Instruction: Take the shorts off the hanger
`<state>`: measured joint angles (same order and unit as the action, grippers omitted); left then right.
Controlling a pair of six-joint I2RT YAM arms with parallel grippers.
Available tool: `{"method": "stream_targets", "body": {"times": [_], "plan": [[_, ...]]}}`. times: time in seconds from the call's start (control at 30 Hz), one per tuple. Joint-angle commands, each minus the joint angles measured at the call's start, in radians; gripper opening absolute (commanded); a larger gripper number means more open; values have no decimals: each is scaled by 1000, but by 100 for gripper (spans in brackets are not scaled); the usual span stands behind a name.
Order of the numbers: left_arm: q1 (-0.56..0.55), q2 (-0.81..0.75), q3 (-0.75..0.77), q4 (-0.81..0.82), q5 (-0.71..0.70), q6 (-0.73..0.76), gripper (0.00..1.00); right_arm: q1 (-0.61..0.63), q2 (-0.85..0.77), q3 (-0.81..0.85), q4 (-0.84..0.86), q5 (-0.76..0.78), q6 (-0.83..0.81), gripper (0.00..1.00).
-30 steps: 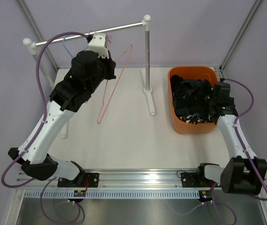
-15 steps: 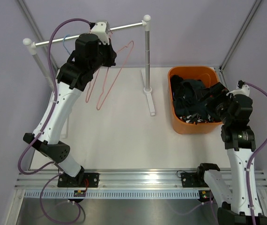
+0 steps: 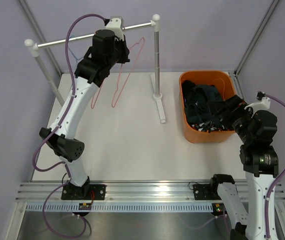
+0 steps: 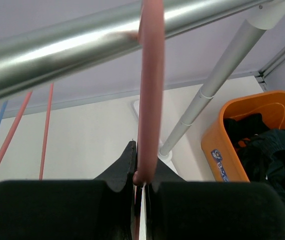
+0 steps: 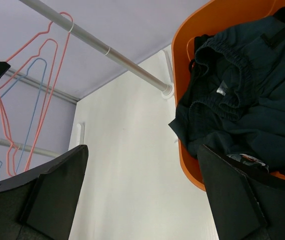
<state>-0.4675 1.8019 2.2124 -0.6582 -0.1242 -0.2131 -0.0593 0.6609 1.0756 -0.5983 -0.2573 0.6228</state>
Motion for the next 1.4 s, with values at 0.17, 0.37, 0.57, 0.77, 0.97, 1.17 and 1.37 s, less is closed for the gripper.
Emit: {"method": "stream_targets", "body": {"times": [0.17, 0.37, 0.57, 0.77, 0.97, 1.17, 1.37], "plan": [[29, 22, 53, 124, -37, 1, 0, 4, -18, 26, -24, -48, -32, 99], [29, 11, 33, 150, -23, 0, 0, 4, -24, 17, -32, -49, -38, 99], [29, -6, 15, 187, -34, -9, 0, 4, -21, 21, -34, -49, -41, 100], [30, 72, 127, 149, -52, -23, 0, 4, -20, 24, -41, -59, -47, 100], [30, 108, 127, 160, -60, -29, 0, 4, -18, 21, -49, -54, -55, 99], [29, 142, 110, 161, -46, -31, 0, 4, -21, 14, -47, -63, -55, 99], [30, 93, 28, 187, -42, -34, 6, 4, -29, 0, -51, -63, -55, 100]]}}
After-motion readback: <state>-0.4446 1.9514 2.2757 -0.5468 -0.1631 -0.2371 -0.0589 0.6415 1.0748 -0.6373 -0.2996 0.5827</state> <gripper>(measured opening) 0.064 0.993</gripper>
